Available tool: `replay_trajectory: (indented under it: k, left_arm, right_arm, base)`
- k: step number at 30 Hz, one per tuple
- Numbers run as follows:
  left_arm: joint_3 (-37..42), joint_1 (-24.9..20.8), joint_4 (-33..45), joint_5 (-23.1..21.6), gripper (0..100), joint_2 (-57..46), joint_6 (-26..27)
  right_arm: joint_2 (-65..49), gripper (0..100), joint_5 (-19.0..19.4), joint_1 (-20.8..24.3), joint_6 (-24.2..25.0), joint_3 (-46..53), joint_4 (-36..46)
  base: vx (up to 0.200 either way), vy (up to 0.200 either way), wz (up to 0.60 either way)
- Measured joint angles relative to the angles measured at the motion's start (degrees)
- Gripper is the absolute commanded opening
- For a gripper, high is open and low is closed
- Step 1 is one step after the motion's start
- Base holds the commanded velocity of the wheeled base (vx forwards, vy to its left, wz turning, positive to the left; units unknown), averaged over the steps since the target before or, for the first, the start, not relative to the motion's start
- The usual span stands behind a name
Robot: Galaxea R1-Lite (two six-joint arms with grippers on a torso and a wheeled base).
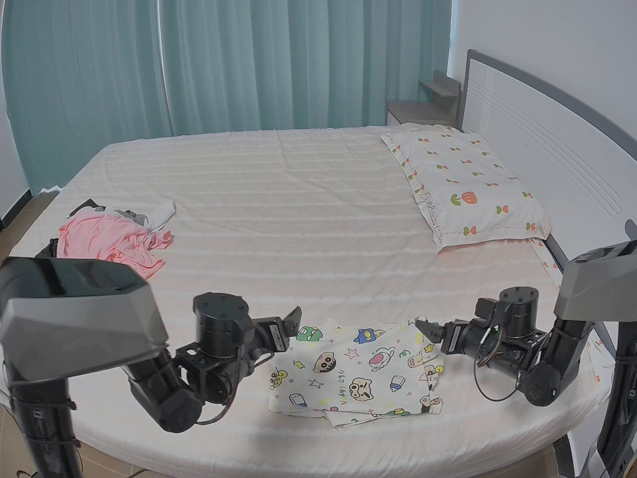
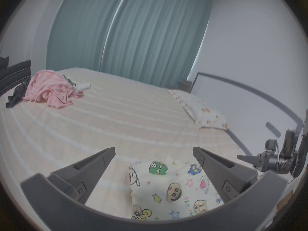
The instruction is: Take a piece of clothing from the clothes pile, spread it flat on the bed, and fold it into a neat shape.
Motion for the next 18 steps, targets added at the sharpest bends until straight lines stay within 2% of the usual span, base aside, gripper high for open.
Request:
replay_trajectory:
  k: [10,18]
  left_arm:
    - [9.5,1.2,0.0,3.9,100,-21.9,1.8]
    - [18.3,1.4,1.0,6.9,100,-37.7,6.8]
  right_arm:
    - [-25.0,100,-3.3,-0.8,-0.3,10.9,4.1]
    - [-47.5,100,-5.7,-1.0,-0.9,16.7,18.6]
  base:
    - [0.0,0.0,0.0]
    - [0.0,0.0,0.0]
